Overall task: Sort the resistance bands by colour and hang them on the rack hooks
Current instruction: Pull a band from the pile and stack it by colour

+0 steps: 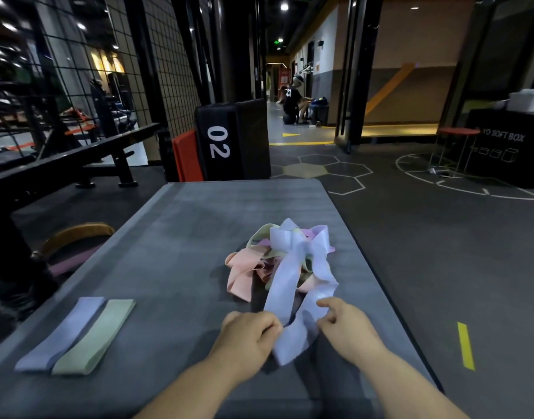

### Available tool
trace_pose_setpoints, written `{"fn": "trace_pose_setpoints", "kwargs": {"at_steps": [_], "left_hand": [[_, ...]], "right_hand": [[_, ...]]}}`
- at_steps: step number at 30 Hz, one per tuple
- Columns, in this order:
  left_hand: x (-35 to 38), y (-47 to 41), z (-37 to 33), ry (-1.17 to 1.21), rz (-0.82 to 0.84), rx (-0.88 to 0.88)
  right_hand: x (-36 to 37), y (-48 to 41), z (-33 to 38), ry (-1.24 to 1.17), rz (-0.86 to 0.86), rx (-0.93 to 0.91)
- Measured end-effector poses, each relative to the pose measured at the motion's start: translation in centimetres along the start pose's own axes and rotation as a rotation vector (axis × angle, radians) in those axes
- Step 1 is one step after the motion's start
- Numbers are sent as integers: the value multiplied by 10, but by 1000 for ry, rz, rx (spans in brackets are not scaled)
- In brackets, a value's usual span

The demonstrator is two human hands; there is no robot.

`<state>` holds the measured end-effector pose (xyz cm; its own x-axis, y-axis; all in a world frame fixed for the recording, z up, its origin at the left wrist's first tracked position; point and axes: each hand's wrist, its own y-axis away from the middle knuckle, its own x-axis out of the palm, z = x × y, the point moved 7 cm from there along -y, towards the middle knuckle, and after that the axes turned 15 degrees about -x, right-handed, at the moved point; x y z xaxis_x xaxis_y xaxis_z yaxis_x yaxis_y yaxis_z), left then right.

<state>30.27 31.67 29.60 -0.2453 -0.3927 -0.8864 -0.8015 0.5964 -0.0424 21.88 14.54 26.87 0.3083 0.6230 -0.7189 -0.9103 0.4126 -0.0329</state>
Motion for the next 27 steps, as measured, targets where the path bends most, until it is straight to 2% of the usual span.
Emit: {"fn": "trace_pose_setpoints", "kwargs": {"at_steps": [5, 9, 12, 15, 18, 23, 27], "left_hand": [[-24, 27, 36, -5, 18, -65], [-34, 40, 58, -19, -11, -114], [-36, 41, 72, 28, -36, -151], [-34, 41, 80, 103, -42, -176], [-29, 38, 83, 122, -19, -177], [-31, 32, 84, 96, -9, -156], [-39, 27, 94, 92, -48, -178]], "right_hand": [[-6, 5, 7, 12, -90, 24], [1, 10, 18, 34, -80, -13], [9, 12, 25, 80, -32, -59], [6, 12, 24, 86, -109, -36], [2, 10, 20, 108, -162, -11], [4, 4, 13, 231, -124, 5], [2, -4, 18, 137, -198, -54]]}}
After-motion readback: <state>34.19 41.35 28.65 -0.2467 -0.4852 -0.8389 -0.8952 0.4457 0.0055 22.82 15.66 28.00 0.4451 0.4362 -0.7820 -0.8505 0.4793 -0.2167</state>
